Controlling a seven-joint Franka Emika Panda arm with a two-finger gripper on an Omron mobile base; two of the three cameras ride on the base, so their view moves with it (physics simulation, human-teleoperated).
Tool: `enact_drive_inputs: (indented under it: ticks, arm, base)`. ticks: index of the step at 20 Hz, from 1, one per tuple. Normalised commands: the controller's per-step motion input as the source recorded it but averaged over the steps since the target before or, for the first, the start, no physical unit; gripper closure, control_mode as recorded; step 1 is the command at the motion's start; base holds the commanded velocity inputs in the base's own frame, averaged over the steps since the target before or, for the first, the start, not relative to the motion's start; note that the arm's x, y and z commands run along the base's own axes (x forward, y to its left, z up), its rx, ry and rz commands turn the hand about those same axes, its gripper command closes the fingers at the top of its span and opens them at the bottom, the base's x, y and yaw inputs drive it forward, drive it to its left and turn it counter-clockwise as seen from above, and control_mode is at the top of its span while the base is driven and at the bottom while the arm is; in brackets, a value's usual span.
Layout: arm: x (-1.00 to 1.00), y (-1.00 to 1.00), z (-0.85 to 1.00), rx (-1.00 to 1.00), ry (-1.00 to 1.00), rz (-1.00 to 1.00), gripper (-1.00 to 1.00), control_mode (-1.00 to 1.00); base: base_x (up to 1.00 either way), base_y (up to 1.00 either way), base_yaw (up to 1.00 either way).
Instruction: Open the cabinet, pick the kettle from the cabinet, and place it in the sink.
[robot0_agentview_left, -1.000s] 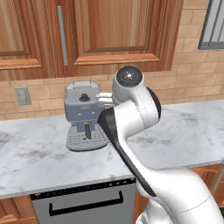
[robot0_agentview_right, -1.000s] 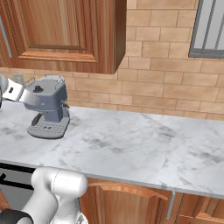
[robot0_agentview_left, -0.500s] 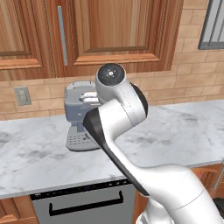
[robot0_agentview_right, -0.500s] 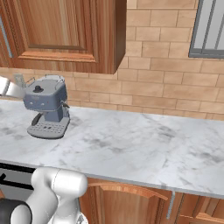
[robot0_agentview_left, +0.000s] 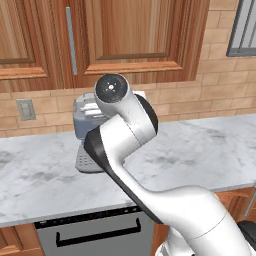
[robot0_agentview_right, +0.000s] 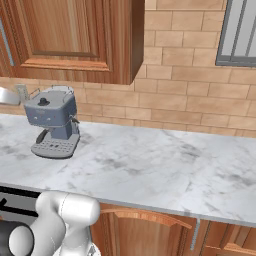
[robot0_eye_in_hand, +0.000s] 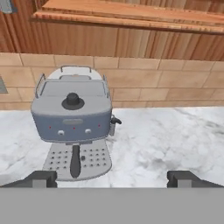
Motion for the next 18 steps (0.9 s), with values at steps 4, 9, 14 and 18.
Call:
enact_drive_inputs:
  ticks: [4, 9, 14, 18]
  arm:
    - [0.05, 0.1, 0.24, 0.0, -0.13, 0.01, -1.0, -1.0]
    - [0.06, 0.08, 0.32, 0.0, 0.0, 0.0, -1.0, -1.0]
    - [0.12, 0.11, 0.34, 0.0, -0.01, 0.0, -1.0, -1.0]
    - [0.12, 0.14, 0.32, 0.0, -0.04, 0.0, -1.0, -1.0]
  base:
    - [0.0, 0.0, 0.0]
    - [0.0, 0.0, 0.0]
    - [0.0, 0.0, 0.0]
    - [0.0, 0.0, 0.0]
